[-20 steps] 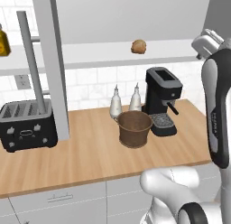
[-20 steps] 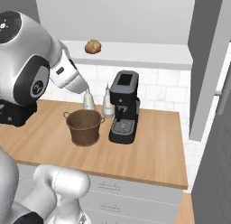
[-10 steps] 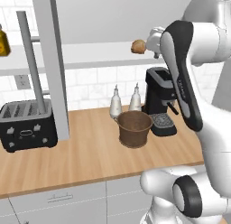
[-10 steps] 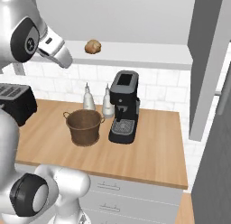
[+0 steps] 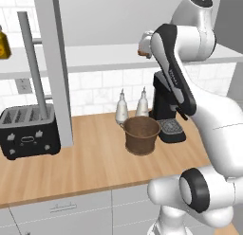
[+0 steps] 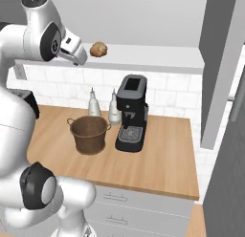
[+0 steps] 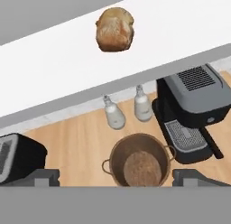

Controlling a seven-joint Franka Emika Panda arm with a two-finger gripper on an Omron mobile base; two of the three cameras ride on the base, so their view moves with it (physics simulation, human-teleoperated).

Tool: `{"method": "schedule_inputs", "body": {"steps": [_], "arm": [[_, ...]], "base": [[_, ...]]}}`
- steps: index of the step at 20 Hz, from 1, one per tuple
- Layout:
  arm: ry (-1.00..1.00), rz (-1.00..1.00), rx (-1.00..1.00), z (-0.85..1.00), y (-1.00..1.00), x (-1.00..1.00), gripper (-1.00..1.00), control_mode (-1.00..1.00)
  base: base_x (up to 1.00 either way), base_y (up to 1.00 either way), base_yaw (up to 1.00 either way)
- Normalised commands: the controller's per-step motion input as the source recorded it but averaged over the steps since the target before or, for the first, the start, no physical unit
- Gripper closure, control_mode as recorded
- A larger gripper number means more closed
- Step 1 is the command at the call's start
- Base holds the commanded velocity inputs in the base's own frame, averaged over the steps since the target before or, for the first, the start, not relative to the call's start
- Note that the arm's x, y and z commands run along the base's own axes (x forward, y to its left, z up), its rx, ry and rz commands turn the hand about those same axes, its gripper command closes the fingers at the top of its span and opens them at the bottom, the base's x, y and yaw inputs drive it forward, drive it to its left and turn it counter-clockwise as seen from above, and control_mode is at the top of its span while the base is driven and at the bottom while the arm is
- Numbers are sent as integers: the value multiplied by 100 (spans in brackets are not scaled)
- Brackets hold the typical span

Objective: Open the cabinet, pick up the bread from the cabinet and place it in the basket. Then move the basket to the dining counter.

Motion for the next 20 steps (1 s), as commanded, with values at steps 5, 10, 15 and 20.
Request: {"method": "schedule_inputs", "body": {"steps": [5,10,15,20], "arm": [[-19,9,-21,0,0,48,-100,-100],[-15,2,-15,0,-2,54,-100,-100],[-1,0,-3,0,-6,57,-100,-100],[0,0,0,9,0,43,-100,-100]], "base": [[0,0,0],[0,0,0],[0,0,0],[0,0,0]]}}
